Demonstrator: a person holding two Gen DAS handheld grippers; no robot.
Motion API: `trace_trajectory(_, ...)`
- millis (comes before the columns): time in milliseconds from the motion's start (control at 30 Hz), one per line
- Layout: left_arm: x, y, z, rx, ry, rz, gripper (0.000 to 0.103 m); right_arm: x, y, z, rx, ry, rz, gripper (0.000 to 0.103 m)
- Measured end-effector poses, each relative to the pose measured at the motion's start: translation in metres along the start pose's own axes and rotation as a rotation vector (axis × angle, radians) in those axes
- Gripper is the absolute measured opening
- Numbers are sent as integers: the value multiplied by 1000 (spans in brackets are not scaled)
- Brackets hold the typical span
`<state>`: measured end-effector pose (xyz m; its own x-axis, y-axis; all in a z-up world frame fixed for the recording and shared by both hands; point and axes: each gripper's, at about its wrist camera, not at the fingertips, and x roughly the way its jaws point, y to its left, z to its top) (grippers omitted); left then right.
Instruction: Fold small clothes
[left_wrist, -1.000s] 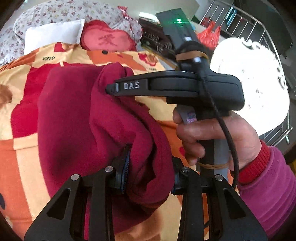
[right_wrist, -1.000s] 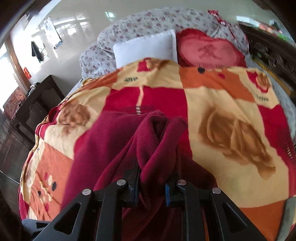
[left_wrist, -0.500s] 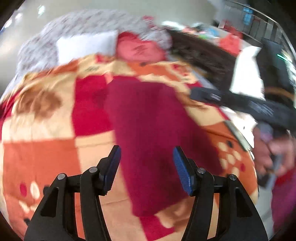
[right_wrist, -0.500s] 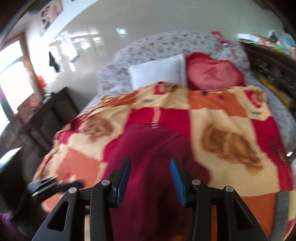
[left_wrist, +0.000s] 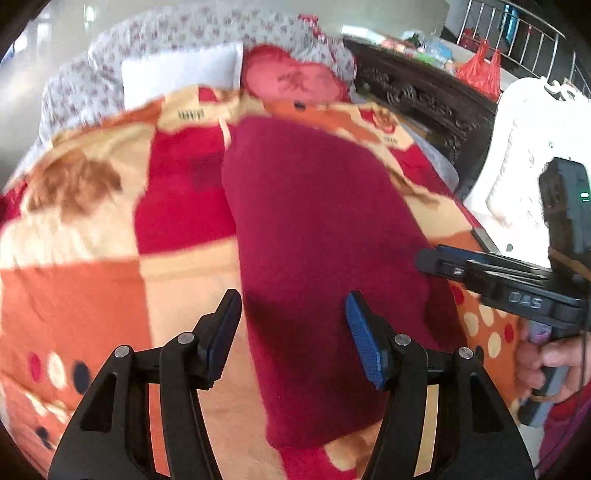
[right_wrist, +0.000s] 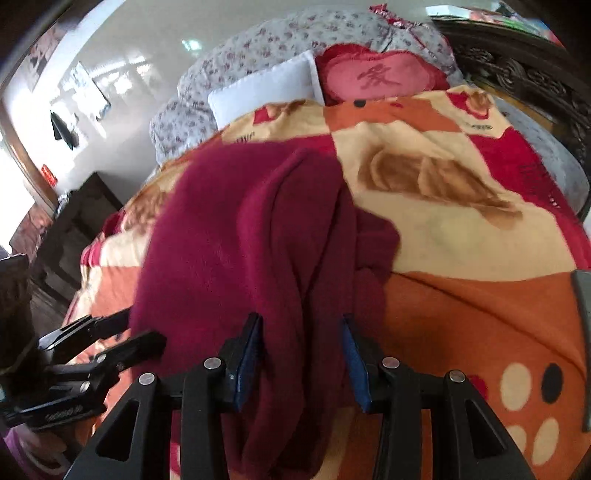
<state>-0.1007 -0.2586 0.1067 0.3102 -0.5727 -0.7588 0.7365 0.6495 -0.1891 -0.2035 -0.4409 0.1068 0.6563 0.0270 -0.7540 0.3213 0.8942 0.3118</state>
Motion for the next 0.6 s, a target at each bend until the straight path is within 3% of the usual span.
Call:
trace_trajectory(200, 11, 5, 20, -17, -24, 48, 59, -3, 27, 30, -71, -63, -71, 41)
trace_trajectory(300, 24, 7, 20, -24, 1, 66, 59, 19, 34, 38, -100, -39, -111, 27)
trace_trajectory(433, 34, 9, 17, -35, 9, 58, 60, 47, 21, 40, -89, 4, -180, 26)
trace_trajectory(600, 41, 5, 19, -34, 11, 55, 61, 55, 1, 32, -37, 4, -152, 26)
